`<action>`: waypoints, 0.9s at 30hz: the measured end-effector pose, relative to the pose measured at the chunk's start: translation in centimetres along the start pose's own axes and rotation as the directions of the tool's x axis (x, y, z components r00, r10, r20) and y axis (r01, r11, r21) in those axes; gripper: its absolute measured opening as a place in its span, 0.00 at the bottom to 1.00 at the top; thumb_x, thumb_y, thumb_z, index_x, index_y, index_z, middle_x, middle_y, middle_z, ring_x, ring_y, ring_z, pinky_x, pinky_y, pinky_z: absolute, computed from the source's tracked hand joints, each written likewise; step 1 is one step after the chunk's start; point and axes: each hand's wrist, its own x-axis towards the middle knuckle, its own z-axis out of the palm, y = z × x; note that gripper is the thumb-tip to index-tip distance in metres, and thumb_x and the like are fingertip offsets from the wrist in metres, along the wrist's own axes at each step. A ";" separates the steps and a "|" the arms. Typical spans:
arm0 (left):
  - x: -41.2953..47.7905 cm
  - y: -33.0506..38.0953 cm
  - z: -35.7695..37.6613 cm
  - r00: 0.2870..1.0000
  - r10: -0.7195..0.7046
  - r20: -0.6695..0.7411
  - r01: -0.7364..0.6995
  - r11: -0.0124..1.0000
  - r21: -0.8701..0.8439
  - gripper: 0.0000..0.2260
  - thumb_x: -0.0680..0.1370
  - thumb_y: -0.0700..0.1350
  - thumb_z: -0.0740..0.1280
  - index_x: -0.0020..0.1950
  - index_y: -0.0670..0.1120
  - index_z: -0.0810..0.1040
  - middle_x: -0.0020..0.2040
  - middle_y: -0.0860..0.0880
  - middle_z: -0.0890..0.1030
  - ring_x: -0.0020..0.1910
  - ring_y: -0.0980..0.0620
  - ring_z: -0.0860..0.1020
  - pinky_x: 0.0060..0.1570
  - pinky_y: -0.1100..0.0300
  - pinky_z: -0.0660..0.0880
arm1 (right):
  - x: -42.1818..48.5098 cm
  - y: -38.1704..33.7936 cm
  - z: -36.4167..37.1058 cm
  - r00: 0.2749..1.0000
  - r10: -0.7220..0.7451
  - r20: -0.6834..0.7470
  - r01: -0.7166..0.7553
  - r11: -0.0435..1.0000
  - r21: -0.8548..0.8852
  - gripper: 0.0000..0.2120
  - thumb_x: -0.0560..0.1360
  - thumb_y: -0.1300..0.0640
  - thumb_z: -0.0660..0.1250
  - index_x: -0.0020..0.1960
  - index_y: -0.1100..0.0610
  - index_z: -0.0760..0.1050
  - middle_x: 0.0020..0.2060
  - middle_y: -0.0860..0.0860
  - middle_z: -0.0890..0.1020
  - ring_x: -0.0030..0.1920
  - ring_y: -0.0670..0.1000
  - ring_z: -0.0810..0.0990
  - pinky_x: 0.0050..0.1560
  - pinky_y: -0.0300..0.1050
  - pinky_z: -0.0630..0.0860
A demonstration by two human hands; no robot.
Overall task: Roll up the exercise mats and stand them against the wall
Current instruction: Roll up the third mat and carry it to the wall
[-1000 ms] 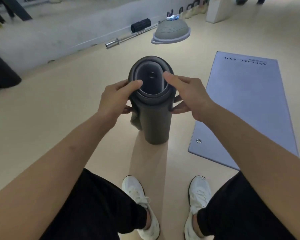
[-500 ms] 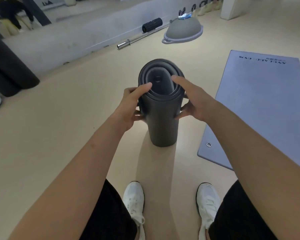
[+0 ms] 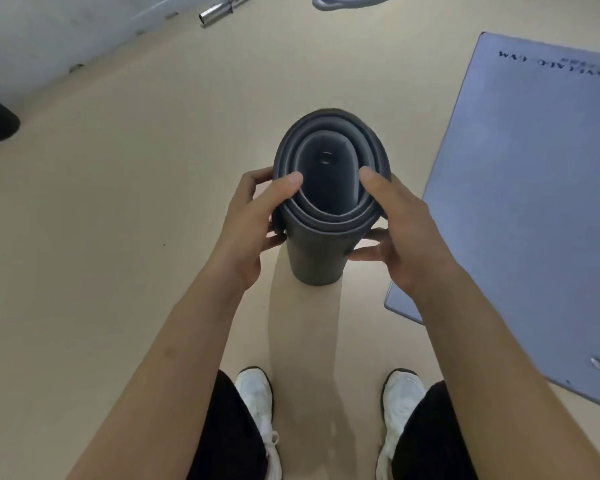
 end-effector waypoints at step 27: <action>-22.5 31.1 -17.1 0.991 -0.132 -0.027 0.111 0.915 -0.387 0.34 0.68 0.49 0.78 0.72 0.46 0.72 0.59 0.41 0.83 0.55 0.43 0.84 0.49 0.54 0.82 | -18.8 -32.8 18.6 0.938 0.146 0.316 -0.112 0.986 -0.123 0.38 0.74 0.58 0.76 0.80 0.45 0.65 0.72 0.48 0.77 0.71 0.57 0.77 0.60 0.66 0.81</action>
